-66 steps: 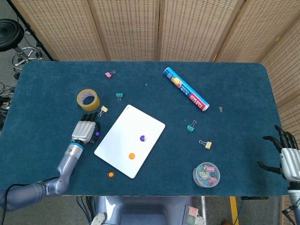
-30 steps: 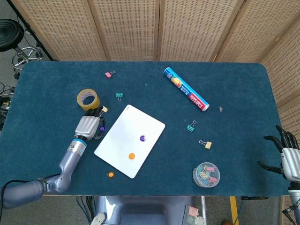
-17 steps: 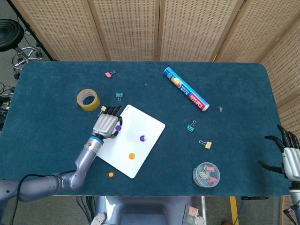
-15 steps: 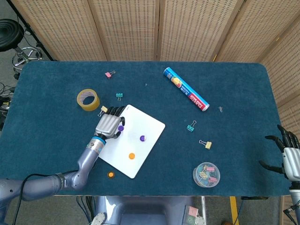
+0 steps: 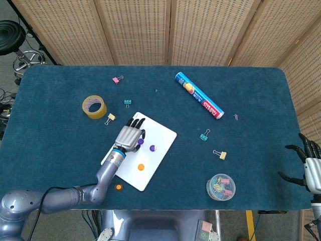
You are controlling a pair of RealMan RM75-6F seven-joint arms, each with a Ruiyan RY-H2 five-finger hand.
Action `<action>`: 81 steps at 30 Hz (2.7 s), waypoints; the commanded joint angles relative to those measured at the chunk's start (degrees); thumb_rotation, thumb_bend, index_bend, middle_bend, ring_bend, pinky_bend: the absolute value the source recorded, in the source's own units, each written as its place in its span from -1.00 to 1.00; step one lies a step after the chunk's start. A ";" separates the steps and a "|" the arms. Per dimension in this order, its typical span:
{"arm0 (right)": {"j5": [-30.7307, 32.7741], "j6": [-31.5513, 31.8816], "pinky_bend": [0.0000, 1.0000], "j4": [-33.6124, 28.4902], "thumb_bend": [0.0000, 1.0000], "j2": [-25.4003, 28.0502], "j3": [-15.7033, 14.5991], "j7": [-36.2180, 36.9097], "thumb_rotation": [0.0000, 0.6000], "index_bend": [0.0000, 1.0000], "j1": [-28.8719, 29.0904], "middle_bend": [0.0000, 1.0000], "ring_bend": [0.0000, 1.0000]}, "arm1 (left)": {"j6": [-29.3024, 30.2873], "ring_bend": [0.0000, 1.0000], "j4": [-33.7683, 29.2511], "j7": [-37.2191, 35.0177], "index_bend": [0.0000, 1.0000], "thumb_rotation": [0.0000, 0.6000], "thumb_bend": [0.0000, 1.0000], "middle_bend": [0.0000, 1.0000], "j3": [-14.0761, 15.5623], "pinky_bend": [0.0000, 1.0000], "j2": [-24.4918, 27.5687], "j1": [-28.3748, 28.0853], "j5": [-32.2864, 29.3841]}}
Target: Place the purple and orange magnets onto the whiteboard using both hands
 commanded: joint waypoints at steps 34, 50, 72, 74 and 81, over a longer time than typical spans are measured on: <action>-0.36 0.56 -1.00 -0.48 -1.00 0.33 0.13 0.00 1.00 -0.45 -0.34 -1.00 -1.00 | 2.33 -1.00 -12.86 -16.84 -0.41 1.00 -0.38 -1.00 5.01 -1.00 15.18 9.18 16.23; 0.00 0.26 -1.00 -0.95 -1.00 -0.15 0.08 -2.51 1.00 -0.45 -0.27 -1.00 -1.00 | 11.11 -1.00 -19.07 -35.39 -0.37 1.00 -0.38 -1.00 21.71 -1.00 30.11 18.72 48.54; -0.14 0.64 -1.00 -1.62 -1.00 0.19 0.12 -2.54 1.00 -0.45 -0.50 -1.00 -1.00 | 8.40 -1.00 -22.72 -24.52 -0.36 1.00 -0.38 -1.00 24.64 -1.00 27.76 22.32 50.75; -0.12 0.58 -1.00 -1.58 -1.00 0.16 0.10 -2.54 1.00 -0.45 -0.50 -1.00 -1.00 | 7.82 -1.00 -22.30 -23.65 -0.35 1.00 -0.38 -1.00 24.20 -1.00 26.70 22.42 50.10; -0.06 0.56 -1.00 -1.54 -1.00 0.13 0.14 -2.52 1.00 -0.45 -0.52 -1.00 -1.00 | 6.44 -1.00 -21.53 -21.85 -0.32 1.00 -0.34 -1.00 23.28 -1.00 24.56 22.60 48.59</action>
